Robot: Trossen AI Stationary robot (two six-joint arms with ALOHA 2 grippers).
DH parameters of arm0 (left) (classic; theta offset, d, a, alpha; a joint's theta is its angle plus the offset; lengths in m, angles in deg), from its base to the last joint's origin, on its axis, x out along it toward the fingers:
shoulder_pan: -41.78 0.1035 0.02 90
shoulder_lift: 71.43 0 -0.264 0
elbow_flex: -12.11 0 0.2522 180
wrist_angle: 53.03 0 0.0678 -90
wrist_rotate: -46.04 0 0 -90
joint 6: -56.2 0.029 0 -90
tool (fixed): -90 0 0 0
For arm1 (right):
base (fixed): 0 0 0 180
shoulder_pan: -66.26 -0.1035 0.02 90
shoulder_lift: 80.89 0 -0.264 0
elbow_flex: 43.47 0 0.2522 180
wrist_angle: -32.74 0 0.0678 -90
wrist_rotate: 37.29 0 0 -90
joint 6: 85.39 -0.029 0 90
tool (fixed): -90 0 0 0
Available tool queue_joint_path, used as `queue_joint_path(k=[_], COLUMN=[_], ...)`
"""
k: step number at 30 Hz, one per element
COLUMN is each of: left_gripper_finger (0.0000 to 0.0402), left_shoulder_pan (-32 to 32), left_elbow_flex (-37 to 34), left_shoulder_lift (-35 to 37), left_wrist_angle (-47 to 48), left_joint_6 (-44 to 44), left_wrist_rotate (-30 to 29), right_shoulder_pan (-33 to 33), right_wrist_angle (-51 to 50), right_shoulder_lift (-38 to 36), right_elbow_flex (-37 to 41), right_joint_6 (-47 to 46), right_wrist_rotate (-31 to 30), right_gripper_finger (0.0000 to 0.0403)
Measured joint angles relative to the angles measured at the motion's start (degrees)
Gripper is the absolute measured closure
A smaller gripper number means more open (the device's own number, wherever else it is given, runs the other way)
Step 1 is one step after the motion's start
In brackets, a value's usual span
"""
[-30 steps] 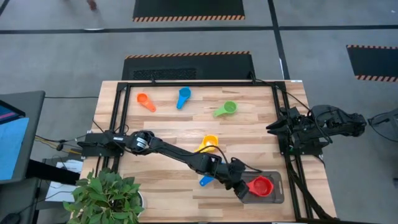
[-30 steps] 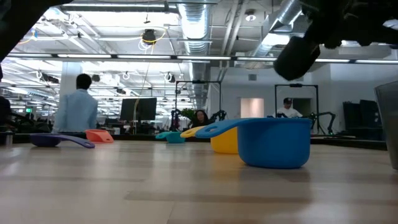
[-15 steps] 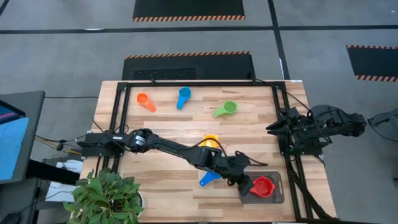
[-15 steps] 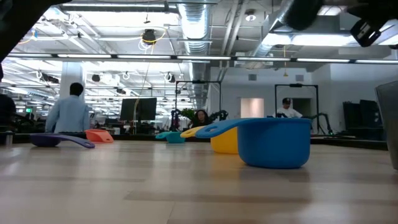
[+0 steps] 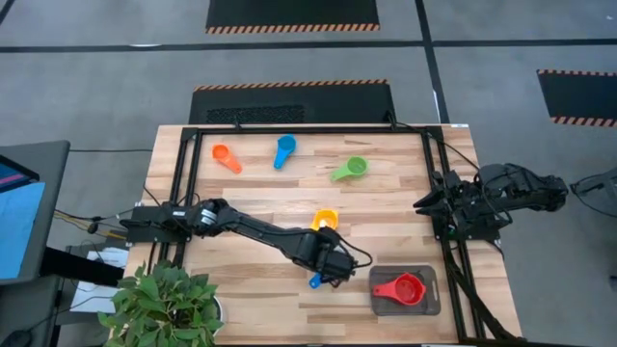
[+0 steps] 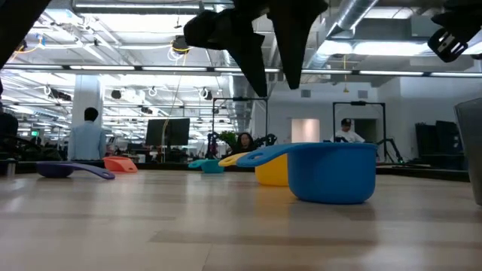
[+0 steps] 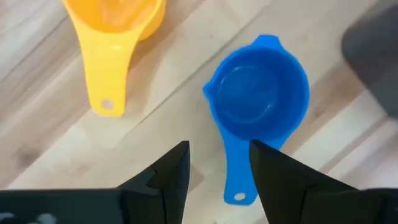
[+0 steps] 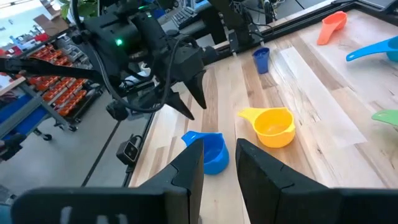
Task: Nest measuring cups in basket
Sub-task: Stack the blue measuring cup on top of the red measuring cup in the black bin
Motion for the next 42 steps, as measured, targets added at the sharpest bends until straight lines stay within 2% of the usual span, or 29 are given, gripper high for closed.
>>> queue_joint_path(k=[6,12,20,35,39,42], left_gripper_finger=[0.0248,0.0248,0.0249,0.0249,0.0275,0.0328], left_shoulder_pan=[0.51,0.50,0.54,1.46,1.78,2.08], left_elbow_flex=[-1.39,-1.42,-1.37,-1.37,-1.37,-1.37], left_shoulder_lift=[-1.84,-4.39,-8.05,-10.22,-10.22,-10.22], left_wrist_angle=[-5.77,-1.13,-7.95,-8.65,-8.62,-8.60], left_joint_6=[-2.37,-4.11,-4.12,-4.09,-2.93,-0.53], left_wrist_rotate=[-1.38,-1.96,0.90,1.91,1.70,1.63], right_shoulder_pan=[0.00,0.00,0.00,0.00,0.00,0.02], right_wrist_angle=[0.06,-0.29,-1.03,-1.11,-1.11,-1.11], right_shoulder_lift=[0.00,-0.01,0.02,0.02,0.02,0.02], right_elbow_flex=[0.00,0.00,0.00,0.00,0.00,0.00], right_joint_6=[0.04,0.16,0.48,0.57,-0.39,-0.91], right_wrist_rotate=[-0.03,-0.08,-0.08,-0.08,-0.08,-0.08], right_gripper_finger=[0.0285,0.0285,0.0285,0.0285,0.0285,0.0285])
